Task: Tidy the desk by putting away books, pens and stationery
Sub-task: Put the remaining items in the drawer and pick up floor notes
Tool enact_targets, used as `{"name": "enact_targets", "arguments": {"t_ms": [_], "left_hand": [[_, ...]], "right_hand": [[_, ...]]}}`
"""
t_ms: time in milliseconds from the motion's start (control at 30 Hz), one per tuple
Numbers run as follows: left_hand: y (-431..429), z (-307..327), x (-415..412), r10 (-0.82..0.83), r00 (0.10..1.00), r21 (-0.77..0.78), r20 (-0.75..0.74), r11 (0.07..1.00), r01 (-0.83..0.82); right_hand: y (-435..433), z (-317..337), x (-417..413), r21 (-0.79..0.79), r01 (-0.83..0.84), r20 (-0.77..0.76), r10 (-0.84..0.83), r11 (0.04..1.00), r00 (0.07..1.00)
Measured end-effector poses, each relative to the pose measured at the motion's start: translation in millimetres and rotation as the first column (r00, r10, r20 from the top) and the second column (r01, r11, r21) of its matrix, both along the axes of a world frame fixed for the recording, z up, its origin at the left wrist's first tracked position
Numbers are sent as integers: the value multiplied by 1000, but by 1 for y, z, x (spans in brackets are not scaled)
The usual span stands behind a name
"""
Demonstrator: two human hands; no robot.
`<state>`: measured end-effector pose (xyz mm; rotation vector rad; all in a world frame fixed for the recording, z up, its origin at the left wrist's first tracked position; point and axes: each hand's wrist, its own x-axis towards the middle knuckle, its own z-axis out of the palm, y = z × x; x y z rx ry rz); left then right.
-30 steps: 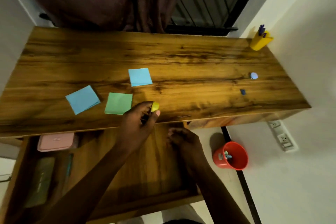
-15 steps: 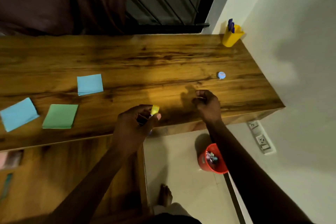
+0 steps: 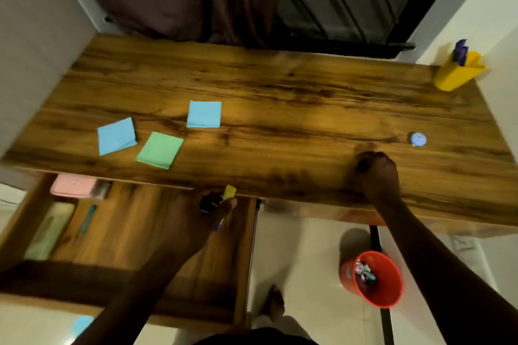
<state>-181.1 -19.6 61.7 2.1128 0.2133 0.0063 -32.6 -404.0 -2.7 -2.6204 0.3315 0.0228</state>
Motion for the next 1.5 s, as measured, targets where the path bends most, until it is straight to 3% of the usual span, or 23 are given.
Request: {"name": "enact_targets", "arguments": {"t_ms": [233,433,600,800,967,1233,1500], "left_hand": [[54,-2,-12,77,997,-29,1,997,-77],[139,-13,-48,191,979,81,-77,980,-184],[230,-42,-85,281,935,219,-216,947,-234],[299,-82,-107,378,853,210,-360,923,-321],[325,-104,-83,365,864,211,-347,928,-307],[345,-148,-49,295,859,220,-418,950,-220],[342,-163,-37,272,890,323,-365,934,-153]], "right_hand": [[124,30,-21,208,-213,202,171,955,964],[253,37,-78,333,-426,272,346,841,898],[352,9,-137,382,-559,112,564,736,818],[446,-34,-168,404,-606,-60,681,685,730],[500,-55,-183,412,-630,-158,732,659,662],[520,-75,-205,357,-597,-220,686,719,694],[516,-83,-205,321,-563,-241,640,762,729]]}}
